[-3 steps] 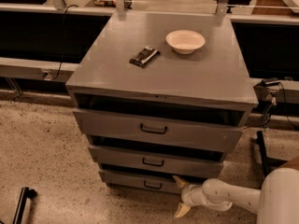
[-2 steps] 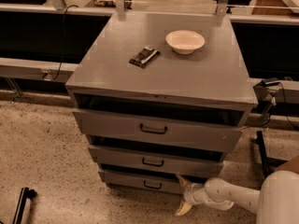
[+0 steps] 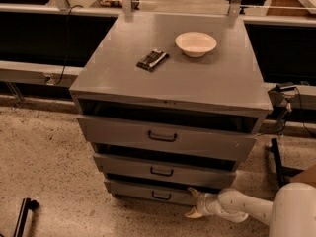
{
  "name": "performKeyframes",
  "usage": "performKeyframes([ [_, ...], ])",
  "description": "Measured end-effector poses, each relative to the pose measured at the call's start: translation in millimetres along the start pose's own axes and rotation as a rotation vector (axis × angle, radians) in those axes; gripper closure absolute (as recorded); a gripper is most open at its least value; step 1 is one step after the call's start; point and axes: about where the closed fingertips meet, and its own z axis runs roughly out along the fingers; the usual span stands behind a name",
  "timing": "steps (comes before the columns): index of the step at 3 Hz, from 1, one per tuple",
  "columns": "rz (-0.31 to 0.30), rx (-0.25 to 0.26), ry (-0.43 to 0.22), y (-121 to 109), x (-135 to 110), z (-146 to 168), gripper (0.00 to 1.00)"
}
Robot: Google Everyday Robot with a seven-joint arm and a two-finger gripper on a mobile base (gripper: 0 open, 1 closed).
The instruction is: Open bottom drawer
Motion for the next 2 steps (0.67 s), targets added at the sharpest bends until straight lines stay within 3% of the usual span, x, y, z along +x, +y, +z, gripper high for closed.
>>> performKeyframes([
  [2, 0.052, -0.030, 0.033, 2.5, 5.5, 3.3, 0.49],
])
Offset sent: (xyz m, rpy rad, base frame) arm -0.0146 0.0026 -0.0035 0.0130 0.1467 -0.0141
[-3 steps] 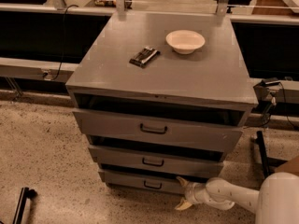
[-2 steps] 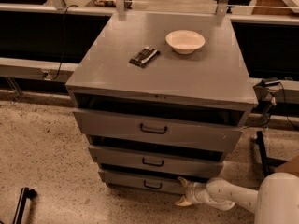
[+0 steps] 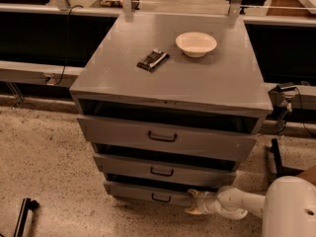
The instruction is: Open bottom drawer
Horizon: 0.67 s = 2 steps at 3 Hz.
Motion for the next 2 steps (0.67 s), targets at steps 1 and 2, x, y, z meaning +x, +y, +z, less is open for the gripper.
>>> performKeyframes([
  [1, 0.000, 0.000, 0.000, -0.7, -1.6, -2.2, 0.46],
  [2, 0.000, 0.000, 0.000, -1.4, -3.3, -4.6, 0.46],
])
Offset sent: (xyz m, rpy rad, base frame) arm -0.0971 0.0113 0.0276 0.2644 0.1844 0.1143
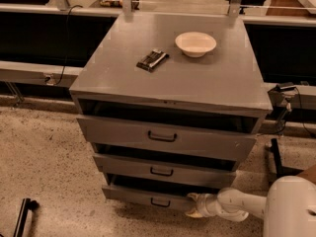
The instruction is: Open bottom drawer
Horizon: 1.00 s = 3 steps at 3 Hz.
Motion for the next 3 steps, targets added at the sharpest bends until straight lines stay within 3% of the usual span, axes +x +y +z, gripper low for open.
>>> performKeyframes([
  [2, -0.012, -0.140, -0.110, 40.5, -28.6, -15.3, 0.05],
  [3, -0.011, -0.141, -0.111, 41.2, -28.9, -14.8, 0.00],
])
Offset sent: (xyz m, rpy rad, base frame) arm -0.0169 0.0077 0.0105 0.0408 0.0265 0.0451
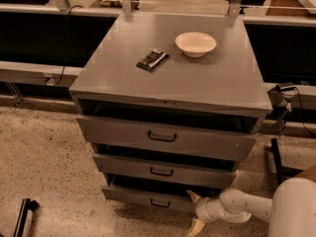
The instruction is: Open bottom drawer
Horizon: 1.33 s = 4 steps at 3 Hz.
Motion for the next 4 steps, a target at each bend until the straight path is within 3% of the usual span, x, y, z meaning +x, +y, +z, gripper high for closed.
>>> performKeyframes([
  [2, 0.038, 0.003, 0.096, -9.0, 21.4, -2.9, 0.00],
  [3, 0.080, -0.009, 0.126, -9.8, 41.4, -2.0, 0.18],
  [4, 0.114, -0.027, 0.127, -5.4, 53.7, -1.2, 0.42],
])
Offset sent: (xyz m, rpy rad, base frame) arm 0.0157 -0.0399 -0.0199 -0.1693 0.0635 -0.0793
